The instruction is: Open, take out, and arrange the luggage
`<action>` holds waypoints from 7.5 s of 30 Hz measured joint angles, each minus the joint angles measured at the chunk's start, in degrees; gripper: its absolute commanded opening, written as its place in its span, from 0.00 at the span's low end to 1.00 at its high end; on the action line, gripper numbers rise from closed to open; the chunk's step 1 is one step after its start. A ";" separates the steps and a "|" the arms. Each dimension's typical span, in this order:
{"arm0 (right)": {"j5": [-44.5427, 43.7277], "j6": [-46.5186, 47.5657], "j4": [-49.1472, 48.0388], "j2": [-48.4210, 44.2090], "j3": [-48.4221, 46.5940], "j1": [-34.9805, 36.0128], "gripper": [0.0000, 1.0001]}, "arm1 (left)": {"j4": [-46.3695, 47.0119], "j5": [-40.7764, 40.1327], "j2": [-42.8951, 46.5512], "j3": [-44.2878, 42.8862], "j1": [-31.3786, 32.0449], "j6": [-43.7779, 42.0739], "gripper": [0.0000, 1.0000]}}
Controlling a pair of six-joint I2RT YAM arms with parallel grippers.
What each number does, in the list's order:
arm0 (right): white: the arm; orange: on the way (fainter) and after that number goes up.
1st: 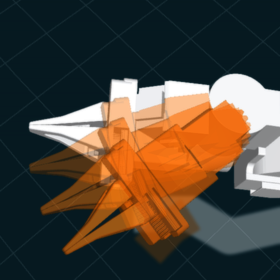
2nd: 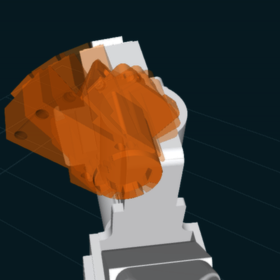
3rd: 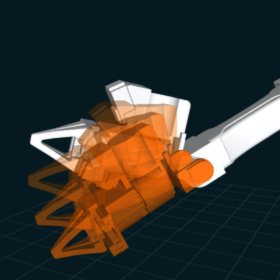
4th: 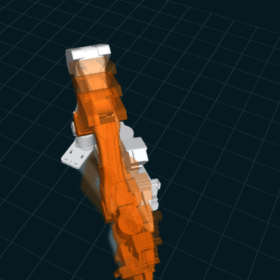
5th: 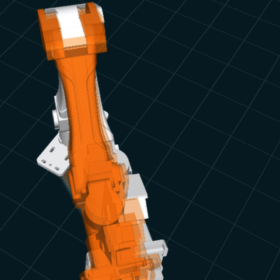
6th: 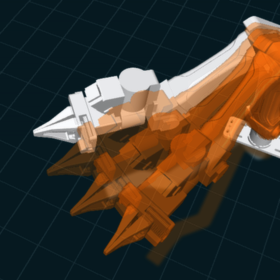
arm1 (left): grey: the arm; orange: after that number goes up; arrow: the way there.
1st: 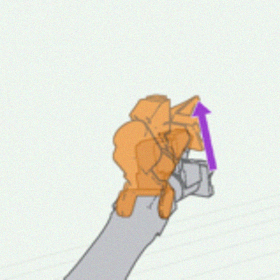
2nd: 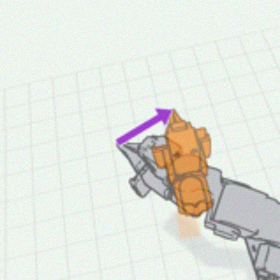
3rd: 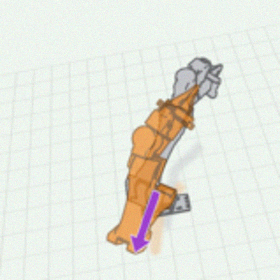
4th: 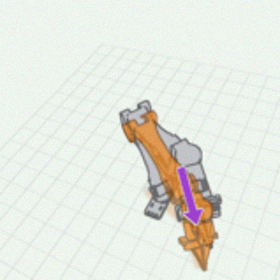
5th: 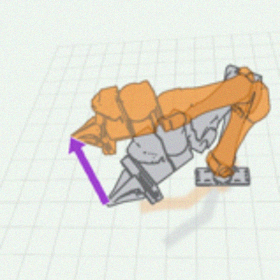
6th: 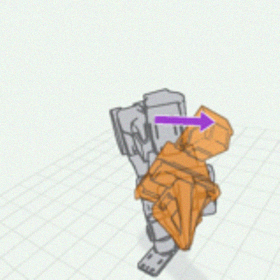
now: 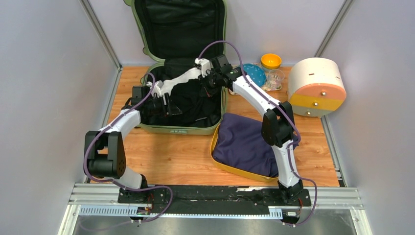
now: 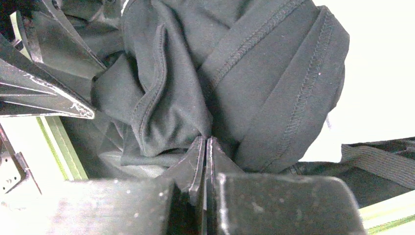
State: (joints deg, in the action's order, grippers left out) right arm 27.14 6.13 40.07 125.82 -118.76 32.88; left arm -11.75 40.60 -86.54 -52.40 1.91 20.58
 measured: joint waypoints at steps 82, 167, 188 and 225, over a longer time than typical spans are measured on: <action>9.49 -9.84 -0.90 2.10 0.35 3.30 0.00 | 4.35 1.68 -20.98 -25.24 -3.39 -2.75 0.00; 1.31 -15.72 -15.63 -0.66 0.85 -1.29 0.55 | -7.87 8.68 -4.31 -1.55 0.44 -30.82 0.11; 3.28 -6.23 -5.84 8.02 -7.58 5.53 0.11 | -2.86 7.98 4.09 -6.29 -6.05 -25.64 0.44; 7.34 -9.29 -5.62 0.85 -4.61 -2.78 0.94 | -5.01 -1.14 -3.61 -0.74 -0.13 -31.80 0.00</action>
State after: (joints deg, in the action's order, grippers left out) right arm 34.48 -3.16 34.46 126.67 -123.37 30.11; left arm -16.75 39.46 -90.15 -53.15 1.78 -11.22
